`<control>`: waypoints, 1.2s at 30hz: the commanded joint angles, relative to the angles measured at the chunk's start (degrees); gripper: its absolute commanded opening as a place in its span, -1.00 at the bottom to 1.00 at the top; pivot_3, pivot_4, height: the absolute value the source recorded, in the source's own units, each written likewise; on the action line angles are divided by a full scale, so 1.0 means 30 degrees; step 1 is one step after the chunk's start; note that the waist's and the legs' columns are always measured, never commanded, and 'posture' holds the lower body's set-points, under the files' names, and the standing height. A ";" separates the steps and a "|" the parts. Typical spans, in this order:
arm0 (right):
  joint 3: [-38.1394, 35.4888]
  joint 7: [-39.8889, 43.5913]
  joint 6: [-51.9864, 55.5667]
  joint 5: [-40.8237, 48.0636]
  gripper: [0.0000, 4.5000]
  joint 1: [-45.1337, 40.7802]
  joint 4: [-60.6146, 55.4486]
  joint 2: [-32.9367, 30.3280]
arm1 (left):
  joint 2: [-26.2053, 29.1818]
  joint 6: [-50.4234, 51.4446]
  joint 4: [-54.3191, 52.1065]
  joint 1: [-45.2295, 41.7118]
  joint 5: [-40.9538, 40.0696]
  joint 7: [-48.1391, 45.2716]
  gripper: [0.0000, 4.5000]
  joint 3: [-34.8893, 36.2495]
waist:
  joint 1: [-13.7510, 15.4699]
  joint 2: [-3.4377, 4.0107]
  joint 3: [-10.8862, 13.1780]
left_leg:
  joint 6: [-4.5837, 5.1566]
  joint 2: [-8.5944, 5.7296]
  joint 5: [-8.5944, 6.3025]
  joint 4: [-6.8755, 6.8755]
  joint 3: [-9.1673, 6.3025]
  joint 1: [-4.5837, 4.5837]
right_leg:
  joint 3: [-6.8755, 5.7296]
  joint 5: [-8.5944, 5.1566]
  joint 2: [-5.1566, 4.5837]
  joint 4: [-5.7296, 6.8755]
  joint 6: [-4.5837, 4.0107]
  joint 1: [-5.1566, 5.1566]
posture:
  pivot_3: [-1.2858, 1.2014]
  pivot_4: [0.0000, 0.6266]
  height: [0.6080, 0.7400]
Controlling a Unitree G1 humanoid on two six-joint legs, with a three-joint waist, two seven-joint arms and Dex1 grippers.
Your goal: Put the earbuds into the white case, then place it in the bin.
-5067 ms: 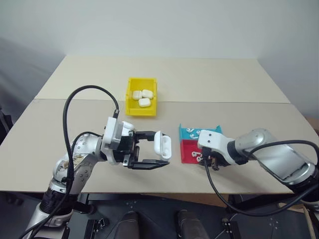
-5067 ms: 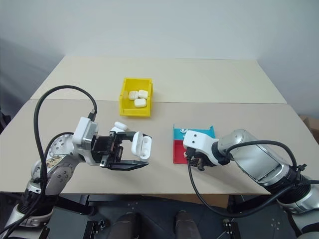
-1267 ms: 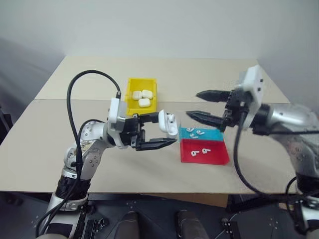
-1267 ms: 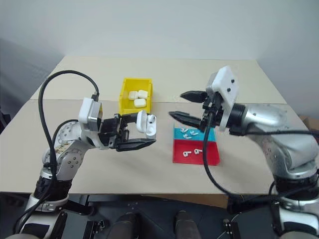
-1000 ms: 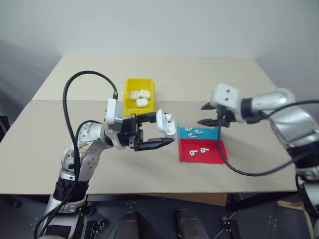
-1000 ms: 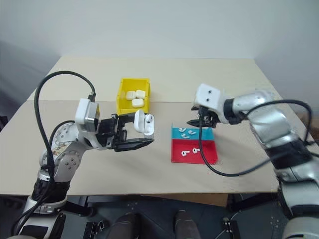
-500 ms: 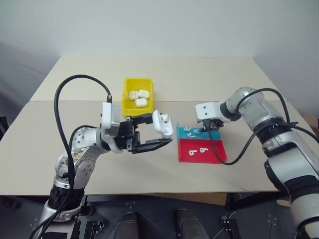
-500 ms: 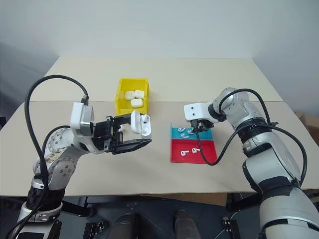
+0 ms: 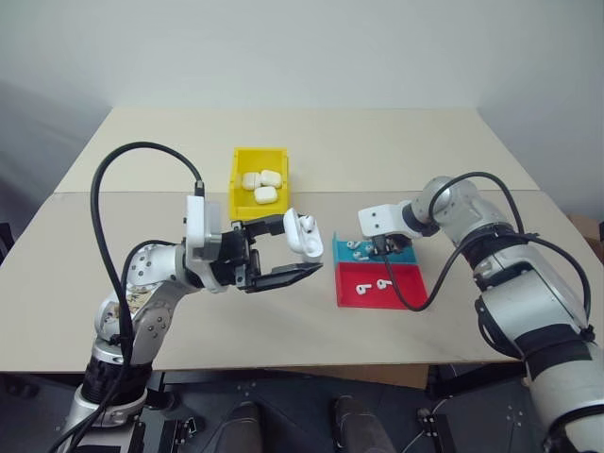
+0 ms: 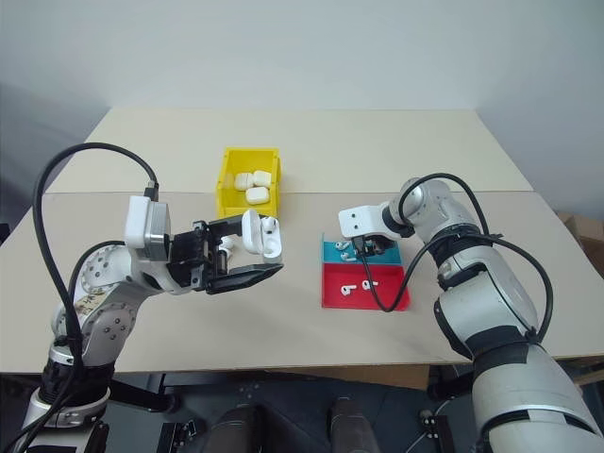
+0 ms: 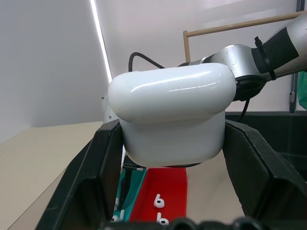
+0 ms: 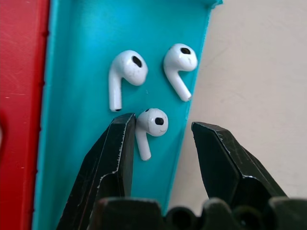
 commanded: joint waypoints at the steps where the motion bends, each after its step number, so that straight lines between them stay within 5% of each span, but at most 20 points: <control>1: -0.0349 0.0156 -0.0477 -0.0326 0.02 -0.0220 0.0324 0.0044 | 0.0196 -0.0019 -0.0732 0.0024 -0.0287 0.0139 0.27 0.0377 | 0.0002 0.0001 0.0000 | 0.0000 0.0000 0.0000 0.0000 0.0000 0.0001 | 0.0001 0.0000 0.0000 0.0000 0.0000 0.0002 | 0.03 -0.52 1.00; 4: -0.0473 0.0572 -0.0552 -0.0328 0.02 -0.0106 0.0425 0.0142 | 0.0267 -0.0031 -0.0730 0.0030 -0.0309 0.0161 0.27 0.0393 | -0.0007 0.0002 -0.0001 | 0.0000 0.0001 0.0000 0.0000 0.0000 0.0004 | 0.0000 0.0001 0.0001 0.0003 0.0000 0.0002 | 0.03 -0.52 1.00; 10: -0.0757 0.1185 -0.0389 -0.0355 -0.72 0.0143 0.0228 0.0250 | 0.0383 -0.0013 -0.0706 0.0007 -0.0328 0.0123 0.27 0.0400 | -0.0019 0.0005 -0.0003 | -0.0001 0.0002 0.0000 0.0000 -0.0001 0.0013 | 0.0001 0.0001 0.0003 0.0010 -0.0001 0.0007 | 0.03 -0.52 1.00; 16: -0.2028 0.1281 0.0599 0.0512 -0.72 0.0272 -0.1211 -0.0444 | 0.0358 0.0055 -0.0421 -0.0263 -0.0459 -0.0102 0.27 0.0154 | -0.0001 0.0006 -0.0001 | -0.0001 0.0002 0.0001 0.0000 -0.0001 0.0012 | 0.0001 0.0001 0.0004 0.0013 -0.0001 0.0007 | 0.03 -0.52 1.00; 21: -0.5653 0.3325 0.4514 0.4373 -0.72 0.2793 -0.8808 -0.2858 | 0.0074 0.0061 0.0068 -0.0725 -0.0509 -0.0480 0.27 -0.0181 | 0.0264 0.0022 0.0009 | -0.0001 -0.0004 0.0000 -0.0001 -0.0009 -0.0028 | -0.0011 -0.0003 -0.0005 -0.0002 0.0005 -0.0004 | 0.03 -0.52 1.00; 25: -1.0904 0.3020 1.3824 1.1044 -0.72 0.7761 -1.9934 -0.4217 | -0.0185 0.0089 0.0696 -0.1217 -0.0625 -0.0918 0.27 -0.0376 | 0.0595 0.0025 0.0006 | -0.0001 0.0002 -0.0002 -0.0014 -0.0014 -0.0029 | -0.0028 -0.0014 -0.0007 -0.0014 0.0008 0.0004 | 0.03 -0.52 1.00; 29: -1.6094 -0.0525 2.2800 1.9261 -0.72 1.1084 -2.7504 -0.2864 | -0.0399 0.0106 0.1358 -0.1786 -0.0605 -0.1500 0.27 -0.0578 | 0.0579 0.0025 0.0007 | -0.0004 0.0002 -0.0001 -0.0004 -0.0020 -0.0012 | -0.0025 -0.0010 -0.0005 0.0013 0.0007 0.0003 | 0.03 -0.52 1.00; 36: -1.9239 -0.9054 2.7262 2.9771 -0.72 1.2940 -3.2574 0.0336 | -0.1328 -0.0085 0.2382 -0.2667 -0.0290 -0.1896 0.27 -0.0962 | 0.0479 0.0028 0.0004 | 0.0000 0.0023 0.0001 0.0003 -0.0039 0.0125 | -0.0025 -0.0139 0.0018 -0.0001 -0.0005 0.0143 | 0.03 -0.52 1.00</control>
